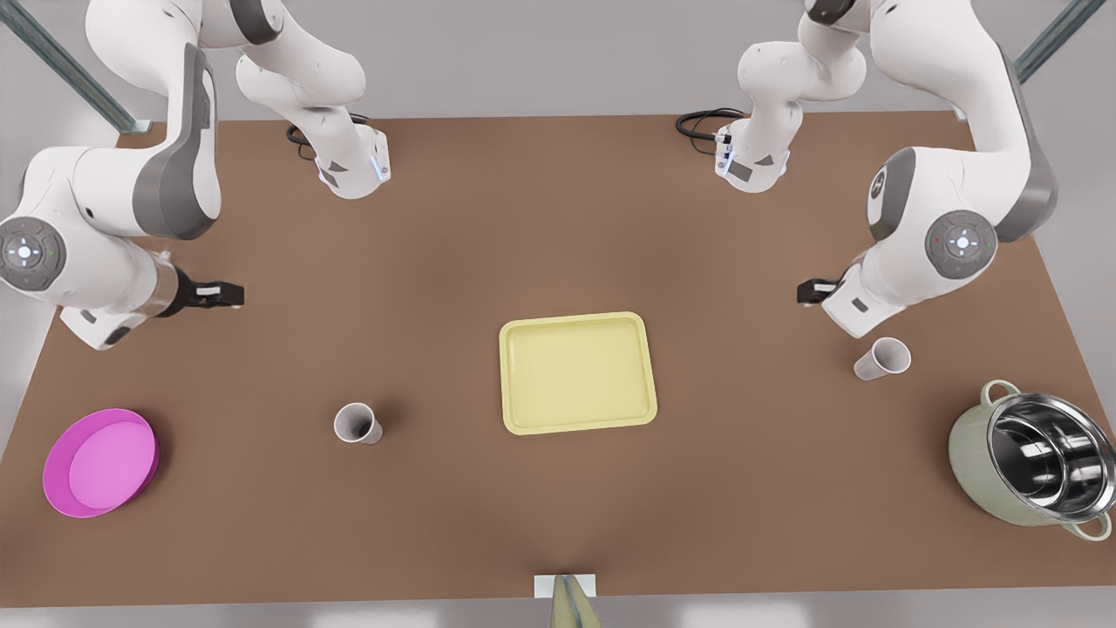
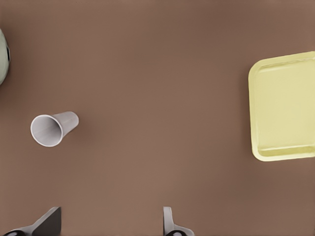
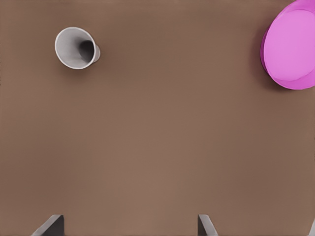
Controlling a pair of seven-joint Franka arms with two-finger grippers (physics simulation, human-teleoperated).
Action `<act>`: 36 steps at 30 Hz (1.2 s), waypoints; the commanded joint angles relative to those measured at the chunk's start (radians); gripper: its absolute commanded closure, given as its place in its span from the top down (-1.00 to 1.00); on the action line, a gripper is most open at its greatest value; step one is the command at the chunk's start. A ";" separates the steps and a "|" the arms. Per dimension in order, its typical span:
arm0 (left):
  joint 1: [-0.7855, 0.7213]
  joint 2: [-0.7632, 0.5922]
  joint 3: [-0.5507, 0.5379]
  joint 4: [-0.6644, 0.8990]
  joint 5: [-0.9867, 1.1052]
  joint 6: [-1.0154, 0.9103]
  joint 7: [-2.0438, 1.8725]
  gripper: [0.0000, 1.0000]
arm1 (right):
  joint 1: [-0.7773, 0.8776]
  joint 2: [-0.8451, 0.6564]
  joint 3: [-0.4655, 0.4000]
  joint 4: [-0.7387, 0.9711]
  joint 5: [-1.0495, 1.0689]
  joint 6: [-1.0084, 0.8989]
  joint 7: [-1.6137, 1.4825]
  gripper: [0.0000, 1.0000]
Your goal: Use both arms to respectively pick up the white IKEA cups from the middle-left and middle-right positions, then place the white IKEA cups onto the middle-middle tray, ensuring that the cups remain upright and do not tip over
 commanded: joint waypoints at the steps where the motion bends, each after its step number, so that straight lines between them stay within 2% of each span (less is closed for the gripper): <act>1: 0.003 -0.003 0.000 0.003 -0.006 0.104 -0.006 1.00 | 0.002 -0.002 0.000 -0.003 -0.002 0.103 -0.045 1.00; 4: 0.001 -0.009 0.023 0.003 -0.023 0.103 -0.005 1.00 | 0.000 0.024 0.000 0.000 -0.005 0.107 -0.047 1.00; 6: 0.001 0.026 0.159 -0.032 -0.103 0.194 0.144 1.00 | 0.012 0.108 0.002 0.002 -0.013 0.125 -0.045 1.00; 8: 0.058 0.100 0.209 -0.047 -0.103 0.285 0.342 1.00 | 0.028 0.228 0.000 -0.009 -0.022 0.230 -0.028 1.00; 11: 0.191 0.175 0.207 -0.035 -0.104 0.327 0.504 1.00 | 0.017 0.330 -0.002 -0.008 0.054 0.457 -0.013 1.00; 13: 0.250 0.232 0.199 -0.059 -0.110 0.368 0.523 1.00 | 0.028 0.335 -0.002 -0.049 0.065 0.575 0.079 1.00; 15: 0.274 0.228 0.201 -0.135 -0.109 0.500 0.526 1.00 | 0.037 0.344 0.000 -0.049 0.065 0.589 0.099 1.00; 19: 0.303 0.212 0.206 -0.294 -0.012 0.618 0.537 1.00 | 0.055 0.358 0.002 -0.078 0.067 0.624 0.131 1.00; 28: 0.319 0.267 0.207 -0.333 -0.044 0.716 0.526 1.00 | 0.083 0.424 0.002 -0.110 0.101 0.692 0.197 1.00; 35: 0.328 0.333 0.207 -0.333 -0.044 0.709 0.527 1.00 | 0.089 0.475 0.002 -0.100 0.097 0.707 0.197 1.00; 36: 0.326 0.333 0.206 -0.334 -0.047 0.701 0.526 0.88 | 0.088 0.481 0.002 -0.101 0.097 0.713 0.197 1.00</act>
